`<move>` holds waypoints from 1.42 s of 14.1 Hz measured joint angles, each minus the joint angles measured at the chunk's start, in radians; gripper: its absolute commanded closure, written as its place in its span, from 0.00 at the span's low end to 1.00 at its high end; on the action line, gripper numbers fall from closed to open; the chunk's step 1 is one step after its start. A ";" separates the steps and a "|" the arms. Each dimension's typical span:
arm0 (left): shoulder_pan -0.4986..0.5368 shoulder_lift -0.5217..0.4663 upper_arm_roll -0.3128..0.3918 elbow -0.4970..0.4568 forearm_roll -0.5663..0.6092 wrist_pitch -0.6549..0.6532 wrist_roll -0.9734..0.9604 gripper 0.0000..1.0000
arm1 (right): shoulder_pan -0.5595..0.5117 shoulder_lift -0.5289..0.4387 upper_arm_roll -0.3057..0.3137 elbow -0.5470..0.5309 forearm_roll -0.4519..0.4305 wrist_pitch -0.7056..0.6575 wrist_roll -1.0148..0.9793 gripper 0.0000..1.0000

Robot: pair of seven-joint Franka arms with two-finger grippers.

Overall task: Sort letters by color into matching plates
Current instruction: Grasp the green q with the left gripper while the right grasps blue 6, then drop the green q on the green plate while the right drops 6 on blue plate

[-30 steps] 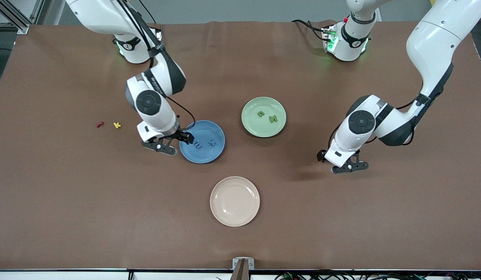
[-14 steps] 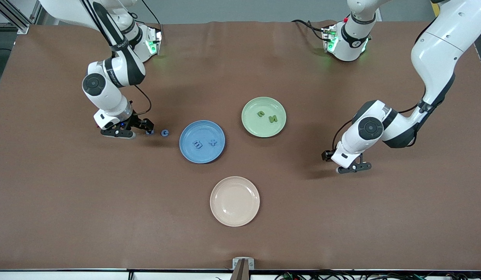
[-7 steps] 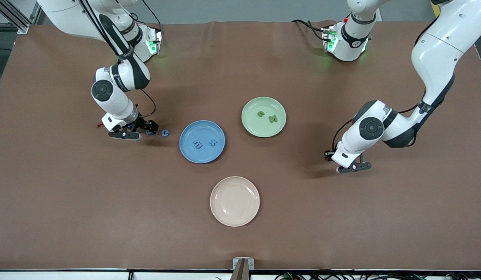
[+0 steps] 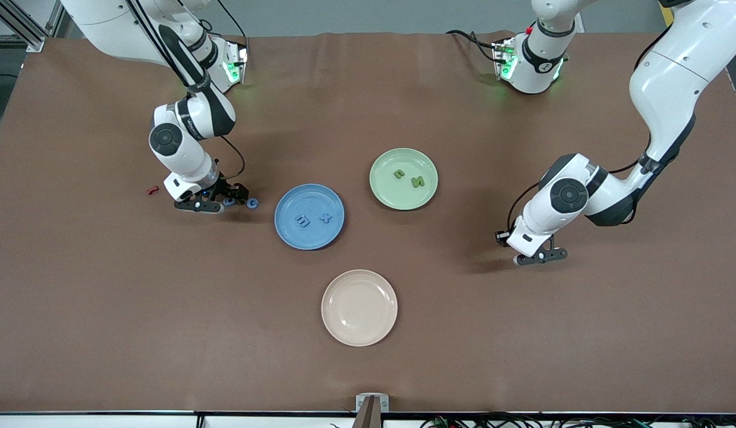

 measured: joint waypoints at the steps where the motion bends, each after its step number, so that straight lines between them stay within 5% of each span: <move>1: 0.000 0.000 0.000 0.001 0.000 0.000 -0.001 0.80 | 0.000 0.002 0.000 0.000 0.000 0.000 0.000 0.11; 5: 0.001 0.000 -0.020 0.003 0.000 0.002 -0.035 0.80 | 0.000 0.004 0.000 0.000 0.000 0.000 0.001 0.31; 9: 0.000 0.000 -0.137 0.012 0.000 -0.055 -0.167 0.80 | 0.001 0.004 0.000 0.001 0.000 0.000 0.002 0.49; 12: -0.045 -0.001 -0.211 0.044 -0.008 -0.133 -0.289 0.80 | 0.001 -0.001 -0.001 0.001 0.000 -0.001 0.002 0.73; 15: -0.159 -0.001 -0.215 0.068 -0.055 -0.146 -0.414 0.80 | 0.001 -0.003 -0.001 0.002 0.000 -0.003 0.002 0.97; 20: -0.316 -0.001 -0.213 0.072 -0.064 -0.151 -0.621 0.80 | 0.004 0.001 0.004 0.056 0.000 -0.063 0.015 0.99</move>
